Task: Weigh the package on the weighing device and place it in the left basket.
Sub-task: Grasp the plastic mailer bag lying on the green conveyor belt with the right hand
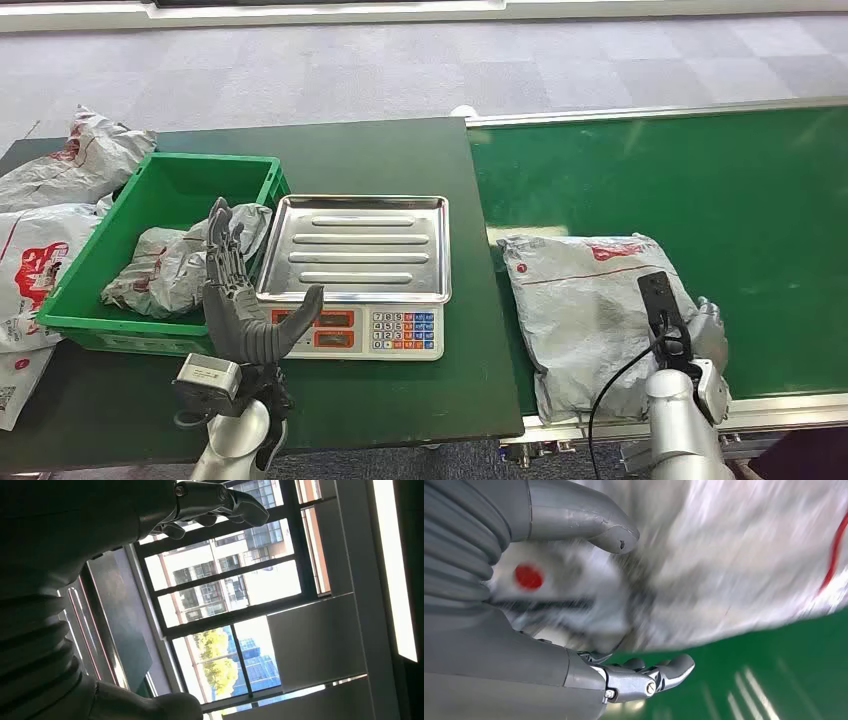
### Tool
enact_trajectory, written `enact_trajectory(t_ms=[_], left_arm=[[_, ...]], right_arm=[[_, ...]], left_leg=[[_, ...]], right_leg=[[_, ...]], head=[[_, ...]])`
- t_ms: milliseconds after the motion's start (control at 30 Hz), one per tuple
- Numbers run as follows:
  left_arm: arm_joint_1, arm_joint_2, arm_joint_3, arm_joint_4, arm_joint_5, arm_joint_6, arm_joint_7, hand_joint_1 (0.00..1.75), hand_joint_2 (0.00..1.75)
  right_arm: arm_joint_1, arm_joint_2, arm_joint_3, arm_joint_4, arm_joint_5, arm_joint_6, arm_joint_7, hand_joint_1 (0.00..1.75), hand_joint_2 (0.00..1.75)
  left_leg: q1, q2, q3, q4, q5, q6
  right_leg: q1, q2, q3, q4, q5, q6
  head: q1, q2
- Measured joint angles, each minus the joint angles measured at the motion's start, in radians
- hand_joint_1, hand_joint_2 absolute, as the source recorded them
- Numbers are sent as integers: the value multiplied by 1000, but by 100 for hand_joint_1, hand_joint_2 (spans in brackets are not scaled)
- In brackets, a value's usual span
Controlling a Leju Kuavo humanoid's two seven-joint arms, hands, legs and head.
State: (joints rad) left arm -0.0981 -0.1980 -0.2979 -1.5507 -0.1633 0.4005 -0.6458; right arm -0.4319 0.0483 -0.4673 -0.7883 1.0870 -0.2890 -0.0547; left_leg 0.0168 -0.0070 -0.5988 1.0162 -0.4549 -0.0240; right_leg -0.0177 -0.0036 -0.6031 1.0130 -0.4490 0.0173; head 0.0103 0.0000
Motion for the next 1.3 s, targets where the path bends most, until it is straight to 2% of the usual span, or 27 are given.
enact_trajectory(t_ms=[267,433,500,667,867,1000,1133,1300], left_arm=[[0,0,17,-12,-6,-1,2,0,175],[5,0,27,-26,-21,-2,9,0,175],[6,-1,33,-32,-29,-11,15,0,175],[2,-4,44,-32,-39,-40,23,0,175],[-11,-14,50,-23,-42,-49,26,0,175],[-17,-20,50,-17,-45,-56,32,0,175],[-25,-25,50,-12,-46,-57,35,0,175],[-26,-26,50,-11,-46,-57,35,0,175]], right_arm=[[-103,-11,64,165,-20,84,-30,0,175],[-142,-10,106,211,-18,130,-31,0,175],[-153,-9,130,225,-8,180,-33,0,175],[-164,4,229,253,48,346,-65,0,175],[-171,41,359,278,96,402,-70,0,175],[-177,67,441,295,130,438,-93,175,175],[-178,91,509,306,132,436,-102,175,175],[-182,96,551,312,115,433,-101,175,175]], left_leg=[[0,0,0,0,0,0],[0,0,-1,0,0,0],[0,0,-1,0,0,0],[0,0,0,0,0,0],[1,0,0,0,0,0],[1,2,1,0,0,0],[1,3,2,0,0,0],[1,4,3,0,0,-1]], right_leg=[[0,0,0,0,0,0],[0,0,0,0,0,0],[0,0,0,0,0,0],[0,0,0,0,0,0],[1,1,0,0,0,0],[1,3,0,0,0,0],[1,4,0,0,0,0],[1,5,0,0,0,-1]], head=[[0,0],[0,0],[0,0],[0,0],[0,0],[0,0],[0,0],[0,0]])
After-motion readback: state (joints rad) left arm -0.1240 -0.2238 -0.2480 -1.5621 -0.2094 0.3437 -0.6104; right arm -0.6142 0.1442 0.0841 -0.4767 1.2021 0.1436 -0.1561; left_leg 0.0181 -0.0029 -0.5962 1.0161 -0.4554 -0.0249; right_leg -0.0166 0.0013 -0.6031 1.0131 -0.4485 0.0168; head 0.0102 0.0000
